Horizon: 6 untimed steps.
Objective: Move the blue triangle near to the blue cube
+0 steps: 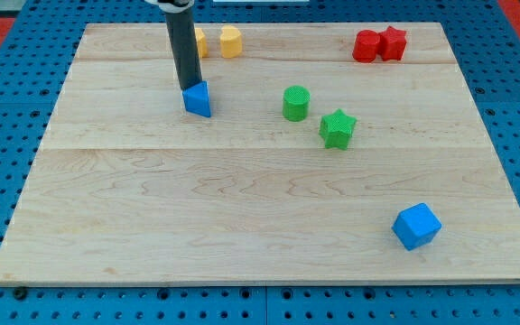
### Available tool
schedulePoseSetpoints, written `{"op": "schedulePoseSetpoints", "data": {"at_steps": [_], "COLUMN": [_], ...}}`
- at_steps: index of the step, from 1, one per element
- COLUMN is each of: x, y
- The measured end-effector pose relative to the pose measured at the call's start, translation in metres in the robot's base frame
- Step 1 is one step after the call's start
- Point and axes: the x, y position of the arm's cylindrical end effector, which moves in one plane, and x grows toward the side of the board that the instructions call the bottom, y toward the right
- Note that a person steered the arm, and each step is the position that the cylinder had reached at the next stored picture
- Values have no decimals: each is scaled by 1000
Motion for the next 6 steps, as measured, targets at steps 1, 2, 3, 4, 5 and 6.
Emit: {"op": "schedulePoseSetpoints", "data": {"at_steps": [1,2,3,4,5,6], "x": [15,17,63,126,187,209], "y": [3,21,37,60,97,138]}}
